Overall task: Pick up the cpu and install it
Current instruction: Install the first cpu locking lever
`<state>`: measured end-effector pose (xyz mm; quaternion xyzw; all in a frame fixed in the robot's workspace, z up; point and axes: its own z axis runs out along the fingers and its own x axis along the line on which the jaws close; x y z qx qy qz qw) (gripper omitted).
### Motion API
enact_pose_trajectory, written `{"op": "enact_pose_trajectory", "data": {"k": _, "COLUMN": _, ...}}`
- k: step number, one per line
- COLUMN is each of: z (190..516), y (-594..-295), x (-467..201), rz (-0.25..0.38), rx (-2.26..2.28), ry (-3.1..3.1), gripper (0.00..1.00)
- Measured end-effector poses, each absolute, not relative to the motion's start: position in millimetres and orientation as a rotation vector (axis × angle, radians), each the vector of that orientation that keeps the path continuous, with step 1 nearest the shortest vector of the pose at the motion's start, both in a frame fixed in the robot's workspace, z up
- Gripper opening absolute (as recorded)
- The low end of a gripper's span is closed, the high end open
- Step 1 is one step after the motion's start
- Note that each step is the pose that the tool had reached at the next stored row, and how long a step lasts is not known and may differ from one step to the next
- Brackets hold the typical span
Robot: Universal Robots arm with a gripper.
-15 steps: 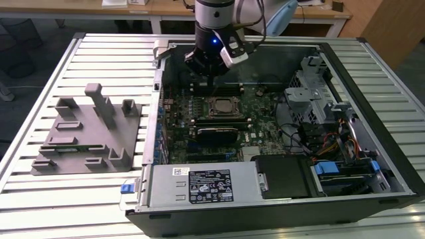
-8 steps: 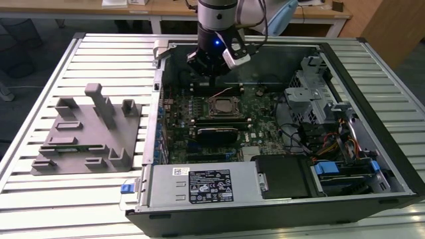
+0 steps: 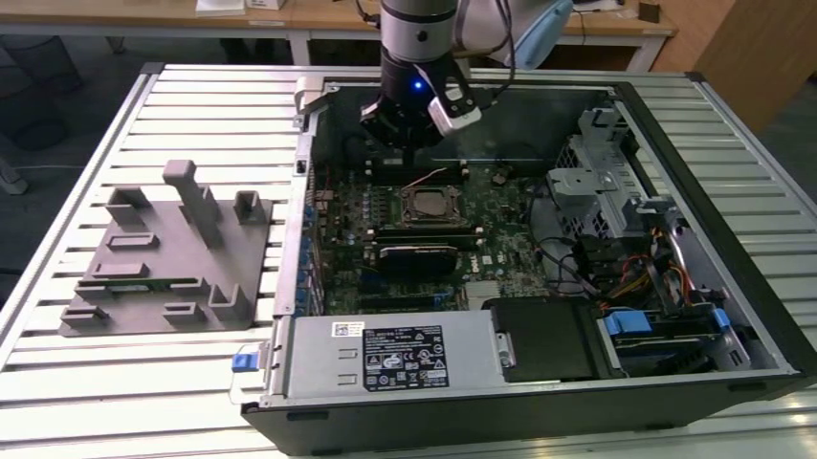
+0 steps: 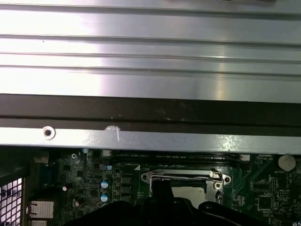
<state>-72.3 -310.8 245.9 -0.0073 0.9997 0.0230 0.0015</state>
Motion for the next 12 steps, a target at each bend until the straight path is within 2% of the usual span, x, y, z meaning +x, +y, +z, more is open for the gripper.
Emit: {"op": "enact_pose_trajectory", "data": {"k": 12, "z": 244.5, "y": -310.8, "x": -67.8, "rz": 0.073, "rx": -0.023, "ry": 3.137, "gripper": 0.11}}
